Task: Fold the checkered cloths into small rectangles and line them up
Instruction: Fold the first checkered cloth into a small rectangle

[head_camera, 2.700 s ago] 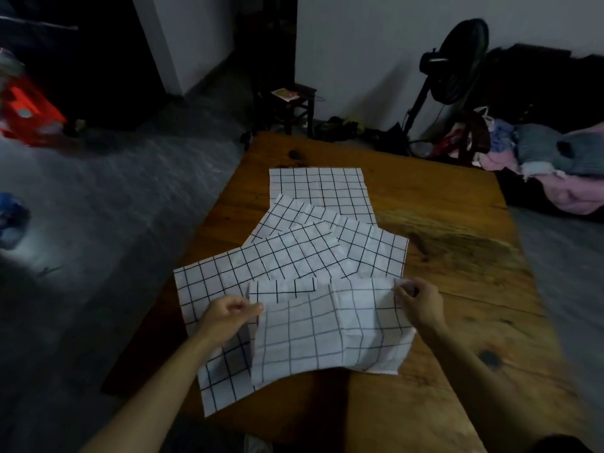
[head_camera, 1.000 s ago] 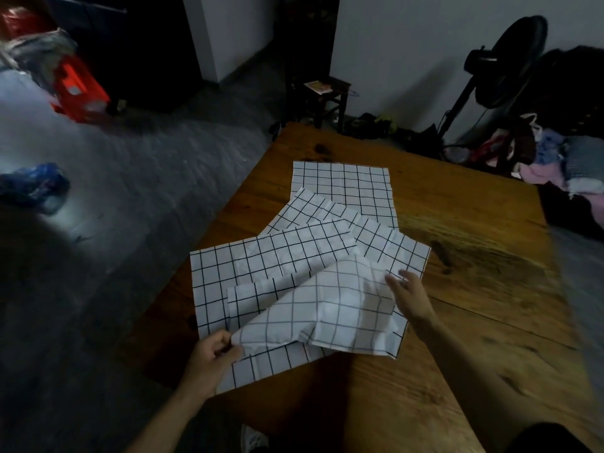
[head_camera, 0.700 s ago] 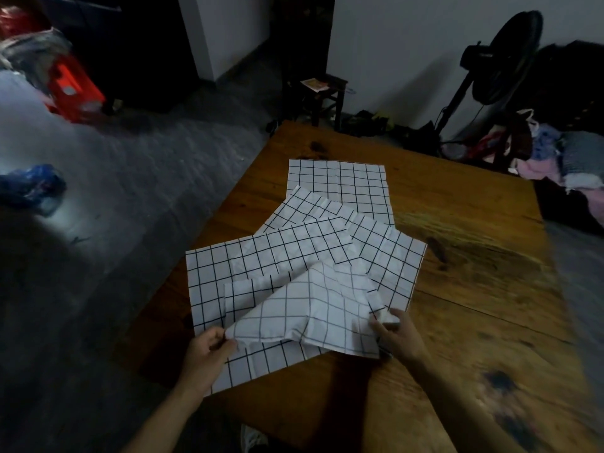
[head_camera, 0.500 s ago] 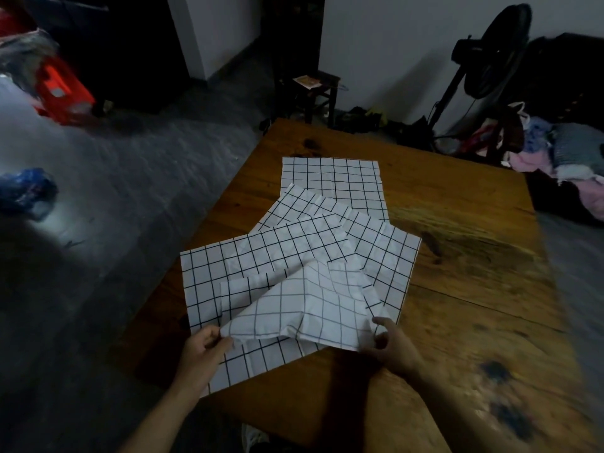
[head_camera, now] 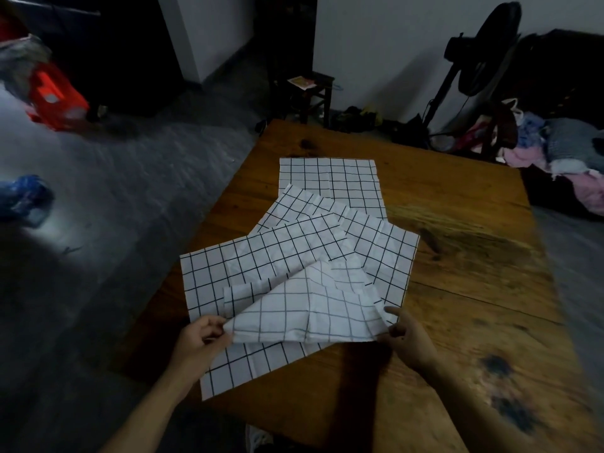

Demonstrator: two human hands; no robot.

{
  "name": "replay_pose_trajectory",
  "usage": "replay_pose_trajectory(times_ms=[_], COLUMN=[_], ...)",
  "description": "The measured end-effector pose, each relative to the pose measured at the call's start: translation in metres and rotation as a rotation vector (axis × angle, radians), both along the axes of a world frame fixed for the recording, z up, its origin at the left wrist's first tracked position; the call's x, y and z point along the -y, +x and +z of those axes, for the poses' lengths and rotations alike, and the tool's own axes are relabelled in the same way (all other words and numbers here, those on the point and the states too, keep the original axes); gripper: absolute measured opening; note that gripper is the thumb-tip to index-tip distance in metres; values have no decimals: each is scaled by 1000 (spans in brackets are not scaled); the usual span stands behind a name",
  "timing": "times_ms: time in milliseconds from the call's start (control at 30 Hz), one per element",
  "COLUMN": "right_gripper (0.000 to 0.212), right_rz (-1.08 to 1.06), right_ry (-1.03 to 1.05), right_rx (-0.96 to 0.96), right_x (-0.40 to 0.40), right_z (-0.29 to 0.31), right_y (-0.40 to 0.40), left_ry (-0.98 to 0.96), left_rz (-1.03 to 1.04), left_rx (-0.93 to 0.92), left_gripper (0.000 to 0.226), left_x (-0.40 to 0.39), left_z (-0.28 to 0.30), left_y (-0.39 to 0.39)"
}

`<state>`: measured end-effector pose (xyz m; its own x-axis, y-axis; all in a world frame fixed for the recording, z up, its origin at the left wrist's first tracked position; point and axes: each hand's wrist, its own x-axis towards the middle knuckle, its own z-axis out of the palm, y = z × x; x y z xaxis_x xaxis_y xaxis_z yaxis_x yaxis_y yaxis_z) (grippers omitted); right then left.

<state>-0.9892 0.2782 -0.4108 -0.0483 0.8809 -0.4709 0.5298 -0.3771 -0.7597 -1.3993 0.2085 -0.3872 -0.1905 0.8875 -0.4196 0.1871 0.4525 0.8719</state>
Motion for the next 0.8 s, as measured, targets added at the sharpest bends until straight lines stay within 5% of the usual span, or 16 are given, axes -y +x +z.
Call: replay_pose_trajectory(times_ms=[400, 567, 800], right_gripper=[33, 34, 27], right_rz=[163, 246, 146], right_ry=[101, 145, 317], right_rx=[36, 160, 281], right_x=[-5, 6, 4], right_z=[1, -1, 2], right_y=[6, 0, -7], left_ry=[-43, 18, 386], left_rz=[-199, -187, -164], left_rx=[-23, -252, -606], left_gripper=[51, 42, 37], left_x=[22, 30, 24], left_z=[-10, -20, -4], left_y=[-5, 4, 8])
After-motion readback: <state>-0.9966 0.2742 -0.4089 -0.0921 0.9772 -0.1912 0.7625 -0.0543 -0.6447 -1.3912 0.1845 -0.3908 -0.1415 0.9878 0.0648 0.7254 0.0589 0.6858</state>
